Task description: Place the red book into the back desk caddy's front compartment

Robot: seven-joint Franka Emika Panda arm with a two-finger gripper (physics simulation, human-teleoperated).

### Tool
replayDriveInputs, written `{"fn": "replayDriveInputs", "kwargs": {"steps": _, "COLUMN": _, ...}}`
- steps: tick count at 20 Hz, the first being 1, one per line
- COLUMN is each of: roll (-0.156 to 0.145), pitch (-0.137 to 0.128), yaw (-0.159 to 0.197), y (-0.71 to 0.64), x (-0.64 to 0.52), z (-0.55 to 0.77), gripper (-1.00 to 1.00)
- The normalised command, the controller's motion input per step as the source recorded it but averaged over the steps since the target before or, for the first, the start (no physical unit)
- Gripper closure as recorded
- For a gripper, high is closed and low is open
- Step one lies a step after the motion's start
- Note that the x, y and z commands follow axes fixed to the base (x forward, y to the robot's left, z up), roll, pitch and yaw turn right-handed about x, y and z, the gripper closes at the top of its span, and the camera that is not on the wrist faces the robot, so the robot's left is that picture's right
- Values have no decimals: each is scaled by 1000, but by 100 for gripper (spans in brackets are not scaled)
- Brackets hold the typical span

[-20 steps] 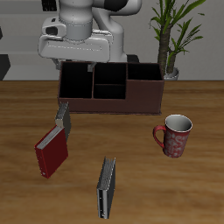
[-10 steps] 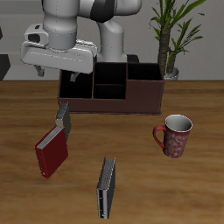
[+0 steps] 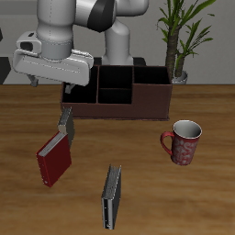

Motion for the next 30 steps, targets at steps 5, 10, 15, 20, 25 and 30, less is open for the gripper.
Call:
{"fn": "replayDriveInputs", "kwargs": {"steps": 5, "roll": 2, "pitch": 1, "yaw": -56, "y": -145, "x": 244, "z": -209, "gripper": -100}}
{"fn": "replayDriveInputs", "kwargs": {"steps": 10, "roll": -5, "pitch": -18, "yaw": -61, "y": -63, "x": 184, "z": -210, "gripper": -100}}
{"fn": "replayDriveInputs", "kwargs": {"steps": 15, "roll": -4, "pitch": 2, "yaw": -14, "y": -53, "x": 183, "z": -277, "gripper": -100}}
{"fn": "replayDriveInputs", "kwargs": {"steps": 20, "roll": 45, "pitch": -8, "yaw": -20, "y": 25, "x": 118, "z": -157, "gripper": -100}}
{"fn": "replayDriveInputs", "kwargs": {"steps": 25, "roll": 87, "pitch": 8, "yaw": -7, "y": 8, "x": 116, "z": -206, "gripper": -100}}
{"fn": "replayDriveInputs", "kwargs": {"steps": 30, "roll": 17, "pitch": -40, "yaw": -20, "y": -67, "x": 47, "z": -90, "gripper": -100}}
